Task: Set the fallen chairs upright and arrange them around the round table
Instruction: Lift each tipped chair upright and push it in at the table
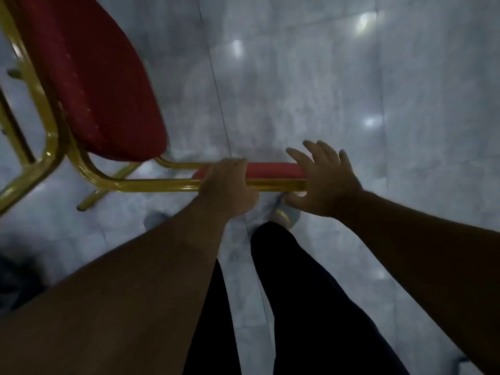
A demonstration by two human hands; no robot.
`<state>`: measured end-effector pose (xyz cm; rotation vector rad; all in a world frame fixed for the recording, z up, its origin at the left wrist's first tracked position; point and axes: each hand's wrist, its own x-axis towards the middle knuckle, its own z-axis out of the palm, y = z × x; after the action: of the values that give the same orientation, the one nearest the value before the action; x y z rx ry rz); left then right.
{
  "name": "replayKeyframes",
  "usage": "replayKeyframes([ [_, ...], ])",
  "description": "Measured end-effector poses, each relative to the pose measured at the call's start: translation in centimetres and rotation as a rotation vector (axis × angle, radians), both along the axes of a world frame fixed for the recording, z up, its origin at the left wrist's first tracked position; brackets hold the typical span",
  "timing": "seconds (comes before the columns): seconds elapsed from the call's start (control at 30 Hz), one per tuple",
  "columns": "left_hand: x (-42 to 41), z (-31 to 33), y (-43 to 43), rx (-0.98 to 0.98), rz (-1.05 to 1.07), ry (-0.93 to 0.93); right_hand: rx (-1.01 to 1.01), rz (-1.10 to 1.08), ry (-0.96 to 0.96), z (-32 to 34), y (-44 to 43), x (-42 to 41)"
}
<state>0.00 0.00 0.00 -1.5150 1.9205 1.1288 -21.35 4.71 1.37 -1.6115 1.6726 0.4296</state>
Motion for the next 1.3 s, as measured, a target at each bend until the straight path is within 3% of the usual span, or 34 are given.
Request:
replayKeyframes([
  [0.13,0.1,-3.4,1.7,-0.028,-0.089,-0.037,-0.015,0.010,-0.045,-3.9,2.5,-0.1],
  [0.4,0.2,-5.7,4.0,-0.397,-0.232,-0.068,-0.187,-0.031,-0.164,-8.4,4.4,-0.5],
  [0.63,-0.8,-6.5,3.8,-0.445,-0.228,0.097,-0.415,0.088,-0.008,-8.6,5.1,0.4],
  [0.73,-0.5,-6.5,4.4,-0.581,-0.258,0.141,-0.485,0.107,0.011,-8.1,5.4,1.2],
  [0.87,0.2,-5.0,5.1,-0.687,-0.240,0.102,-0.533,0.093,0.035,-6.1,5.3,2.5],
  [1.0,1.5,-1.7,5.0,-0.742,-0.166,0.190,-0.636,0.076,0.044,-2.4,5.1,3.8],
  [1.17,5.3,5.8,4.7,-0.775,-0.039,0.329,-0.708,0.024,-0.205,7.0,4.4,5.3],
  [1.3,8.8,12.8,4.6,-0.778,0.067,0.388,-0.692,-0.087,-0.295,13.7,4.9,5.2],
])
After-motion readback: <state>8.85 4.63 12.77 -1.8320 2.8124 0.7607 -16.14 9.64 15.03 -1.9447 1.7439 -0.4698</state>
